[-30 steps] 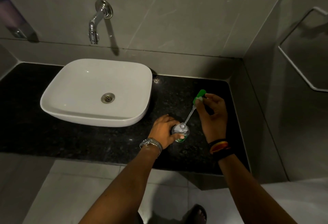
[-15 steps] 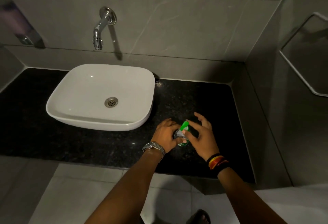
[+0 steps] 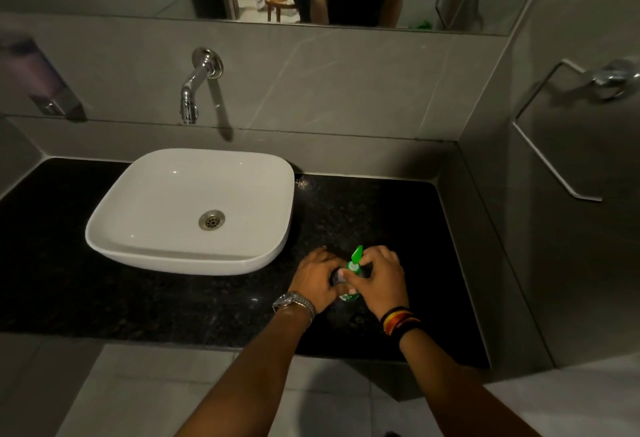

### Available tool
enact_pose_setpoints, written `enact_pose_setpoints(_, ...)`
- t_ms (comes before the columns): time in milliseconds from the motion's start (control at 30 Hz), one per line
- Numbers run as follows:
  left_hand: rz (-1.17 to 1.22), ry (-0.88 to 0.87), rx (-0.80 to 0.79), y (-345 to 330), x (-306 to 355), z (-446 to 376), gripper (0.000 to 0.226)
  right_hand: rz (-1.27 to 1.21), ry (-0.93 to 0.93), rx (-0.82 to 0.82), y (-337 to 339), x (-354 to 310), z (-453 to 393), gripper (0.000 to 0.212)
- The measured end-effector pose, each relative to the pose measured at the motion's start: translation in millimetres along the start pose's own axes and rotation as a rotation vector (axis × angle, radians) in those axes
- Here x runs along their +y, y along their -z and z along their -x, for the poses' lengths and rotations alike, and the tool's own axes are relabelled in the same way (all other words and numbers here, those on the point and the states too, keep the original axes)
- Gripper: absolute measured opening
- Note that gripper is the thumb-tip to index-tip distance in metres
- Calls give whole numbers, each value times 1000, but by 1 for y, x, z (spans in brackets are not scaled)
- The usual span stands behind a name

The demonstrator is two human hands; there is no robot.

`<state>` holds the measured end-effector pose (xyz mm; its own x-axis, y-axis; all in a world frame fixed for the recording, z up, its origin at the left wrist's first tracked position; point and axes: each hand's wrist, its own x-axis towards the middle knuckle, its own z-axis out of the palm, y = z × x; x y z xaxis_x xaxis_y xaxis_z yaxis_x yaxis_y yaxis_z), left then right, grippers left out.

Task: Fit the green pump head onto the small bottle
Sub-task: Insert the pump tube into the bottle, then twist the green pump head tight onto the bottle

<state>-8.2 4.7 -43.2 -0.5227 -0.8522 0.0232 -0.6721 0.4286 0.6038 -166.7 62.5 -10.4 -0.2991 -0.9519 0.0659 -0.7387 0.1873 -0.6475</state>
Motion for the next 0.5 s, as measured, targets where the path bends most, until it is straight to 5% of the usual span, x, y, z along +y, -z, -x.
enact_pose_setpoints(167, -24, -14, 3, 0, 2, 0, 56, -162, -51, -68, -7, 1, 0, 43)
enact_pose_setpoints(267, -30, -16, 4, -2, 0, 0, 58, -40, -47, 14, -6, -3, 1, 29)
enact_pose_setpoints(367, -29, 10, 8, -3, 0, 0, 54, 57, -170, 83, -10, -12, -1, 39)
enact_pose_setpoints(500, -52, -20, 22, -4, 0, -1, 54, -258, -107, -40, -17, 5, 3, 39)
